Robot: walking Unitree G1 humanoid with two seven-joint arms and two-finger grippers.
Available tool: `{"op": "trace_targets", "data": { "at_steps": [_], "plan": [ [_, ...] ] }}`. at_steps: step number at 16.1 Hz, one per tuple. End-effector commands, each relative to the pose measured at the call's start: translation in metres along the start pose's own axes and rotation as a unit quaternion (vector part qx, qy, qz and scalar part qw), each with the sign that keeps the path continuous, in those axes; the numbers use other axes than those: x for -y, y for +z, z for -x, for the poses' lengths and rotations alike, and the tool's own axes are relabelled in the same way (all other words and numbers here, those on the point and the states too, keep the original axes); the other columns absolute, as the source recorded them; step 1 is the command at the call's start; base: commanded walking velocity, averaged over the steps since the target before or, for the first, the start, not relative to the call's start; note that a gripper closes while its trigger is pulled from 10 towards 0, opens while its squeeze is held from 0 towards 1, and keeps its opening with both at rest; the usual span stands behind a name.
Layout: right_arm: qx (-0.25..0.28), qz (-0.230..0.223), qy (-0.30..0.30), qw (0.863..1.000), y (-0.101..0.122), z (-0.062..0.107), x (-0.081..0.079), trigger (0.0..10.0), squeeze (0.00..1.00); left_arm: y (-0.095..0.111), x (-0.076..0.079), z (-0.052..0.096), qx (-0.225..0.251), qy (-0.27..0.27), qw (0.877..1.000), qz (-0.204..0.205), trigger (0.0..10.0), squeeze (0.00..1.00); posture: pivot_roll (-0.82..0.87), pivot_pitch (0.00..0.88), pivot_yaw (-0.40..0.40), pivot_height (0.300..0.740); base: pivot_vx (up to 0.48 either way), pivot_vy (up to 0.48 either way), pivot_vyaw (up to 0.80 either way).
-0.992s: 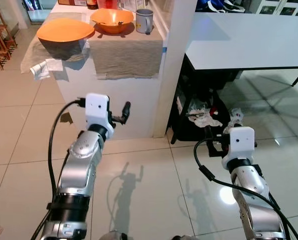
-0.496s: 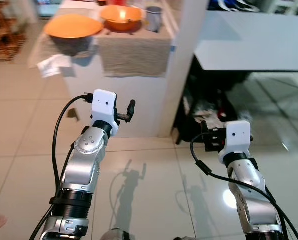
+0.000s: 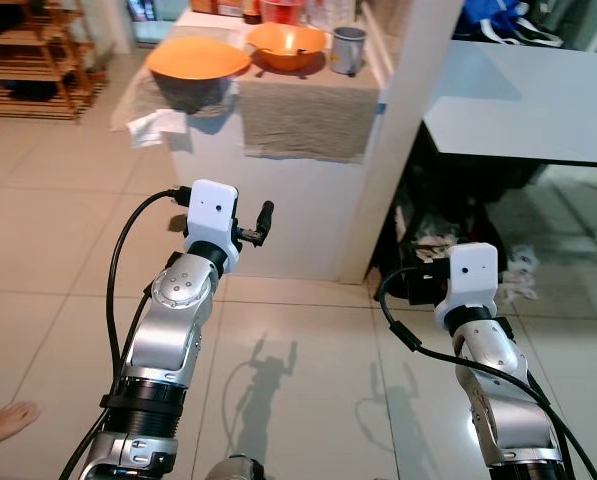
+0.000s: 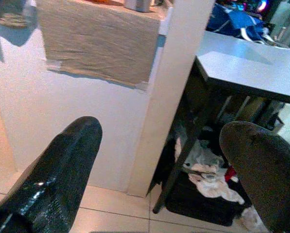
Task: Setting the table
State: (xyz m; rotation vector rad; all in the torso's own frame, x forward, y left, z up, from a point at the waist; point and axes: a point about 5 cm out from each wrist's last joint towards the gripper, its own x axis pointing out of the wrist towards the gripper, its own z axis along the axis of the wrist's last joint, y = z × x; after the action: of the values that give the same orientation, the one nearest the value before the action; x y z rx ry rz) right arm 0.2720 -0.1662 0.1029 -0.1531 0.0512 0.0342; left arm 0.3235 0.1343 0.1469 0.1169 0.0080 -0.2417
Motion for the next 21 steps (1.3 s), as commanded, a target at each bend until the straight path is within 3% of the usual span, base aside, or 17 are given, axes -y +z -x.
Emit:
{"op": "trace_targets", "data": {
  "at_steps": [1,3,7,11,15,21],
  "plan": [
    [-0.003,-0.007,0.001,1.0,-0.003,0.001,0.0,10.0,0.01,0.004,0.006,-0.001,0.004,-0.011,1.0,-0.007,10.0,0.0,-0.01,0.0,-0.014,0.736,0.0,0.0,0.5],
    [-0.01,-0.016,0.008,1.0,-0.006,0.005,-0.006,10.0,0.04,0.003,0.007,-0.002,0.003,-0.012,1.0,-0.011,10.0,0.0,-0.01,0.0,-0.017,0.74,0.0,0.0,0.48],
    [-0.013,-0.007,0.004,1.0,-0.006,0.001,-0.004,10.0,0.22,0.009,0.013,-0.002,0.022,-0.023,0.999,0.001,10.0,0.0,-0.02,0.0,-0.017,0.74,0.0,0.0,0.45],
    [-0.02,-0.022,-0.002,1.0,-0.008,-0.001,-0.004,10.0,0.07,0.009,0.016,-0.004,0.021,-0.025,0.999,-0.001,10.0,0.0,-0.02,0.0,-0.017,0.74,0.0,0.0,0.23],
    [-0.018,-0.018,-0.006,1.0,-0.007,-0.002,-0.003,10.0,0.07,0.002,0.012,-0.006,-0.002,-0.014,1.0,-0.005,10.0,0.0,-0.02,0.0,-0.014,0.74,0.196,0.0,0.0],
    [-0.013,-0.017,-0.013,1.0,-0.004,-0.005,0.0,10.0,0.08,0.007,0.013,-0.007,0.01,-0.01,1.0,-0.003,10.0,0.0,-0.02,0.0,-0.011,0.74,0.449,0.0,0.0]
  ]
}}
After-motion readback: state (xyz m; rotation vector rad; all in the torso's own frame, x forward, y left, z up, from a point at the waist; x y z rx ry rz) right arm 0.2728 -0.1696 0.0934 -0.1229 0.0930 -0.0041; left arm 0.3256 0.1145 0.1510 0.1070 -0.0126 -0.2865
